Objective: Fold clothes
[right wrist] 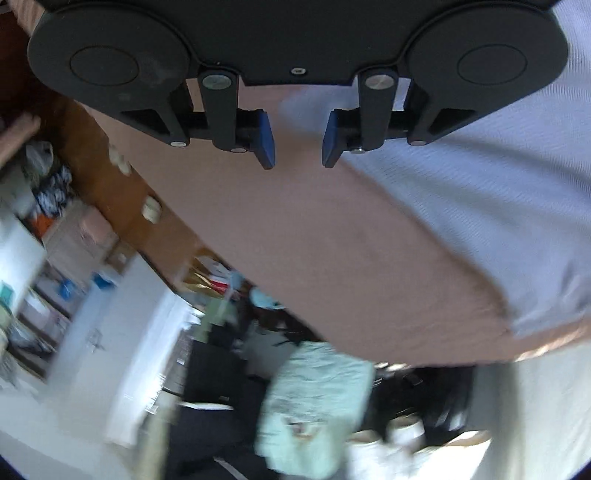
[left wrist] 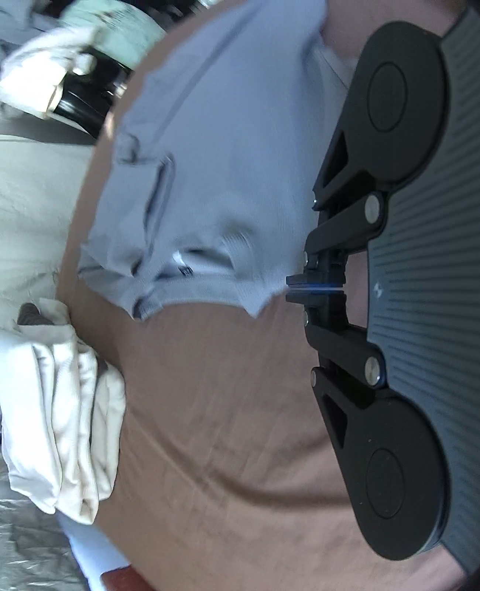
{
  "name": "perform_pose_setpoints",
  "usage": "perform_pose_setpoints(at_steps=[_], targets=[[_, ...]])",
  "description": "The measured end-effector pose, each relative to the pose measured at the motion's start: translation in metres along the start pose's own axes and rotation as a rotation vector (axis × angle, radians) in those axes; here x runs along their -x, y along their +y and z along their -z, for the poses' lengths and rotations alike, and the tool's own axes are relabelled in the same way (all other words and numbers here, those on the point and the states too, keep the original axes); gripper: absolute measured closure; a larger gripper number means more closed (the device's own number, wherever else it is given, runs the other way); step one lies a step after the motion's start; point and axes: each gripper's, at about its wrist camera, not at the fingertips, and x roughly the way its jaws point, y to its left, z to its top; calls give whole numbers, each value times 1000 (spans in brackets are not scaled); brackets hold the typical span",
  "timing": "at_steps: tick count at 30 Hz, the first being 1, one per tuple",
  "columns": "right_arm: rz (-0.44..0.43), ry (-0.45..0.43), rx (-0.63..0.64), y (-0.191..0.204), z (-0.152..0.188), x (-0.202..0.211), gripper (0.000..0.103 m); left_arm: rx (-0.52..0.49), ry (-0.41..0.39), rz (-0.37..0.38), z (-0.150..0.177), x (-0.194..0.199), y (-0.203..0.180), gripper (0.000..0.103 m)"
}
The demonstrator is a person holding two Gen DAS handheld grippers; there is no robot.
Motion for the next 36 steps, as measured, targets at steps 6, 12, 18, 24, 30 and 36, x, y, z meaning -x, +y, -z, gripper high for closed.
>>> perform_pose_setpoints(at_steps=[6, 12, 18, 24, 30, 36], targets=[[-180, -97, -7, 10, -29, 27, 66, -34, -27, 51, -34, -9, -36, 100], [-387, -122, 163, 78, -35, 43, 64, -40, -66, 124, -79, -29, -74, 98], [-587, -69, 224, 126, -33, 70, 64, -56, -53, 53, -59, -59, -69, 98], [-681, -48, 283, 161, -29, 98, 62, 12, -16, -1, -47, -72, -26, 97], [-751, -17, 380, 207, -71, 124, 62, 34, -76, 31, -53, -77, -10, 97], [-876, 117, 481, 269, -152, 157, 53, -2, -143, 90, -51, -66, -20, 97]])
